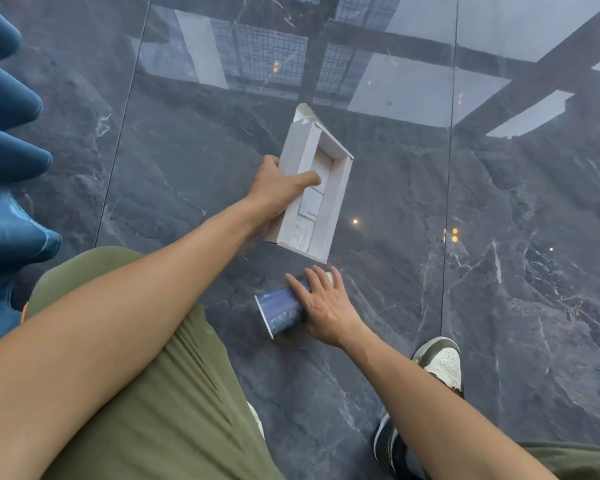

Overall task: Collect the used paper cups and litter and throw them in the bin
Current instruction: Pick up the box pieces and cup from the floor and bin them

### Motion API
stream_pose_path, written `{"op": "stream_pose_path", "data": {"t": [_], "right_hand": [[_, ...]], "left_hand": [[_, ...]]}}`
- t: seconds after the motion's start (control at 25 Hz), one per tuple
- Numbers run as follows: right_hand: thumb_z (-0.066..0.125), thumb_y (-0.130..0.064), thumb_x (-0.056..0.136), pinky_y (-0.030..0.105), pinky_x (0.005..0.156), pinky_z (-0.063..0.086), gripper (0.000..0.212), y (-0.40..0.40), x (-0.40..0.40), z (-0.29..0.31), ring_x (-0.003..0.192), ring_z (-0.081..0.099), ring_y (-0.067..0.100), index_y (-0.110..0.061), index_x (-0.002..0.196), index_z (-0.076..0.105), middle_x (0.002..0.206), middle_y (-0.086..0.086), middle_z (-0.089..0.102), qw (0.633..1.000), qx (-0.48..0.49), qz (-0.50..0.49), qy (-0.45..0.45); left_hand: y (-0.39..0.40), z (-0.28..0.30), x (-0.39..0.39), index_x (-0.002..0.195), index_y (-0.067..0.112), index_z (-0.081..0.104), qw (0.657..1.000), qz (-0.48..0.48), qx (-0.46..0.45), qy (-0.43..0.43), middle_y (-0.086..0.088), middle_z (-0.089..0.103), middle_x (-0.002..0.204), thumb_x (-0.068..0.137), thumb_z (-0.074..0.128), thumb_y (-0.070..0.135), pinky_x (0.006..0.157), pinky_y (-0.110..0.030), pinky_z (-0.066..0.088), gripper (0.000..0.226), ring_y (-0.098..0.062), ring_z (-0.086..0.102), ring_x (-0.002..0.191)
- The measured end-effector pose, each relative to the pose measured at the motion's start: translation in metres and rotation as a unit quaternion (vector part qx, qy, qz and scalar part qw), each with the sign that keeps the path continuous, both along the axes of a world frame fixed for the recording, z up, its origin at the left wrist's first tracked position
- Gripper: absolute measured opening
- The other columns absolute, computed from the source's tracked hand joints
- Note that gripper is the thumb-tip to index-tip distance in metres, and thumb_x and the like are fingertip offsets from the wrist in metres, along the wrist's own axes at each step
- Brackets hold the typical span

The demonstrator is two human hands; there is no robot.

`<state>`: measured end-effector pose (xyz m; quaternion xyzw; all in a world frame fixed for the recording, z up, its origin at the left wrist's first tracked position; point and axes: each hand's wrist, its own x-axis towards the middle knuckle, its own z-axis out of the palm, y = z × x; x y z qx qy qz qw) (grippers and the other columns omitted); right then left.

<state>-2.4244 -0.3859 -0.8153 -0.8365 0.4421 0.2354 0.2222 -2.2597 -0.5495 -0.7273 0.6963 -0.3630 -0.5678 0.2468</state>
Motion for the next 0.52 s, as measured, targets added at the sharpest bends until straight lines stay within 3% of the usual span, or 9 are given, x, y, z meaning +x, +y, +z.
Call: {"op": "stream_pose_path", "data": {"t": [0.16, 0.28, 0.36, 0.44, 0.52], "right_hand": [[0.077, -0.042, 0.070, 0.062, 0.116, 0.021, 0.090, 0.003, -0.002, -0.010, 0.129, 0.045, 0.039, -0.023, 0.149, 0.038, 0.133, 0.016, 0.051, 0.997, -0.044, -0.028, -0.054], [0.078, -0.038, 0.069, 0.060, 0.110, 0.030, 0.085, 0.002, -0.002, -0.010, 0.124, 0.048, 0.038, -0.024, 0.143, 0.040, 0.128, 0.014, 0.053, 0.997, -0.047, -0.032, -0.057], [0.074, -0.039, 0.075, 0.055, 0.104, 0.035, 0.079, -0.001, 0.000, 0.001, 0.125, 0.048, 0.037, -0.025, 0.143, 0.037, 0.131, 0.012, 0.052, 0.998, 0.004, -0.056, -0.020], [0.072, -0.040, 0.079, 0.052, 0.100, 0.042, 0.072, 0.000, -0.005, 0.027, 0.125, 0.051, 0.038, -0.023, 0.140, 0.037, 0.133, 0.013, 0.053, 0.981, 0.091, -0.169, 0.020], [0.074, -0.042, 0.080, 0.052, 0.099, 0.048, 0.071, 0.007, -0.019, 0.067, 0.124, 0.054, 0.039, -0.018, 0.138, 0.039, 0.134, 0.014, 0.054, 0.924, 0.168, -0.344, 0.022]], "left_hand": [[-0.007, 0.007, -0.019, 0.117, 0.019, 0.048, 0.999, -0.031, -0.006, 0.007, 0.006, 0.061, 0.106, 0.073, 0.083, 0.043, 0.065, -0.028, 0.046, 0.061, -0.009, 0.064, 0.092], [-0.009, 0.015, -0.033, 0.115, 0.020, 0.048, 0.999, -0.039, -0.010, -0.002, 0.009, 0.060, 0.104, 0.072, 0.084, 0.043, 0.068, -0.031, 0.048, 0.060, -0.009, 0.062, 0.093], [-0.004, 0.031, -0.045, 0.113, 0.020, 0.047, 0.999, -0.035, -0.014, -0.010, 0.010, 0.059, 0.101, 0.068, 0.084, 0.043, 0.076, -0.035, 0.053, 0.063, -0.011, 0.062, 0.094], [0.007, 0.056, -0.054, 0.111, 0.021, 0.048, 0.999, -0.023, -0.019, -0.014, 0.012, 0.059, 0.099, 0.063, 0.083, 0.043, 0.085, -0.039, 0.055, 0.064, -0.012, 0.063, 0.095], [0.031, 0.090, -0.054, 0.111, 0.021, 0.049, 1.000, -0.003, -0.011, -0.022, 0.016, 0.059, 0.097, 0.060, 0.081, 0.042, 0.088, -0.040, 0.056, 0.064, -0.008, 0.063, 0.092]]}}
